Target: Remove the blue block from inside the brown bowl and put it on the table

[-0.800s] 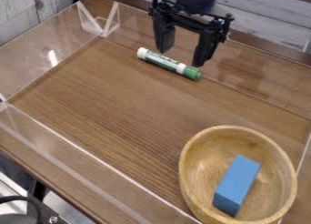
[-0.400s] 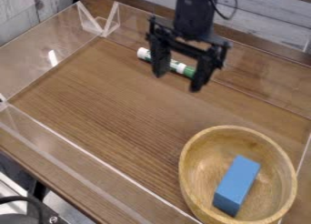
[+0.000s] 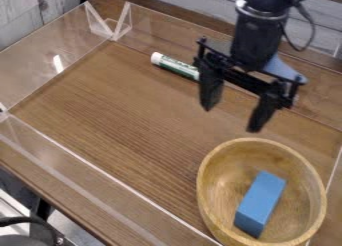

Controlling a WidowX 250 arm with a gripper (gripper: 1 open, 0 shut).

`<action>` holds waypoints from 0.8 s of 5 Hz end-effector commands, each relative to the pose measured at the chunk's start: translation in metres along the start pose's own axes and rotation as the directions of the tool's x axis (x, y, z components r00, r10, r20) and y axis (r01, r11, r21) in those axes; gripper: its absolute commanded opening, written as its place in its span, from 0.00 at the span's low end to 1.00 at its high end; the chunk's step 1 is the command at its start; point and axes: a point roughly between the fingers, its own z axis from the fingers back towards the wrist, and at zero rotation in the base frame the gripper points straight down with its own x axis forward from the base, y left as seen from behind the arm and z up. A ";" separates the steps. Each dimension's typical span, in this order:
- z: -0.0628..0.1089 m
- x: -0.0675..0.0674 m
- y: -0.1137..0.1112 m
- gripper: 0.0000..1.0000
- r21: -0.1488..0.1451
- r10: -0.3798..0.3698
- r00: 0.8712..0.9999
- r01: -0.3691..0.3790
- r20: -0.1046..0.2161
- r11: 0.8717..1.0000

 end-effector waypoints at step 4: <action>-0.015 -0.019 -0.047 1.00 -0.019 -0.058 0.993 0.060 0.107 0.998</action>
